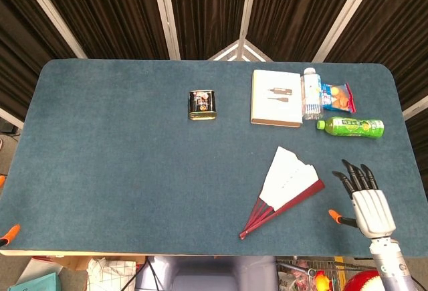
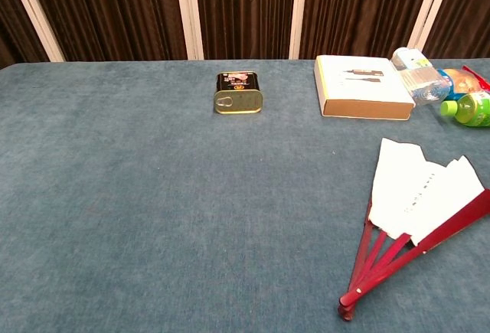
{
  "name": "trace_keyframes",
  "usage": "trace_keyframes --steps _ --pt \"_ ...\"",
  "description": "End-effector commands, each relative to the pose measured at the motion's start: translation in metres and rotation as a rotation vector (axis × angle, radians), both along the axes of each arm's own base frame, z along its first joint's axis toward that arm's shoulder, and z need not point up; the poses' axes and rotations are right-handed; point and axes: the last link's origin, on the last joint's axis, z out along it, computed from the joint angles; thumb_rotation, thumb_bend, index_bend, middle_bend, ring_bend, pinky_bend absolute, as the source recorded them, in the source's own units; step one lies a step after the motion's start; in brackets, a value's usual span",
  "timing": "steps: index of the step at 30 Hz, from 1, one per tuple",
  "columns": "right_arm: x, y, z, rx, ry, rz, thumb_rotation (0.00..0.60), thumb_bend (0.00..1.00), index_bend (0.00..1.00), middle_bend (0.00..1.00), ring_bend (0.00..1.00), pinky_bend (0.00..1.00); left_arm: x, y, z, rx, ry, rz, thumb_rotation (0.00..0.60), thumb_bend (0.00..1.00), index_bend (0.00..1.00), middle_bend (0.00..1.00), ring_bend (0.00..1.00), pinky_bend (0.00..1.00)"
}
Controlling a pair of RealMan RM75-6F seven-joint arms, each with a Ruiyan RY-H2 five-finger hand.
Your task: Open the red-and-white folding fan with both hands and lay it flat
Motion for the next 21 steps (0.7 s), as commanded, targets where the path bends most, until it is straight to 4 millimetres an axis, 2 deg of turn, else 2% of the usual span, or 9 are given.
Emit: trace_keyframes --steps 1,14,21 --pt "0.001 -0.001 -0.010 0.025 -0.005 0.016 0.600 0.11 0.25 0.06 0.11 0.04 -0.001 -0.001 0.004 0.025 -0.009 -0.012 0.600 0.10 0.05 0.00 0.00 0.00" --pt "-0.002 -0.001 -0.051 0.148 -0.040 0.045 0.600 0.11 0.29 0.06 0.12 0.04 -0.005 0.009 0.002 0.043 -0.005 -0.030 0.600 0.12 0.05 0.00 0.00 0.00" --pt "-0.002 0.000 -0.068 0.157 -0.047 0.058 0.600 0.11 0.33 0.06 0.18 0.07 -0.006 0.011 -0.003 0.026 0.002 -0.011 0.600 0.12 0.05 0.00 0.00 0.00"
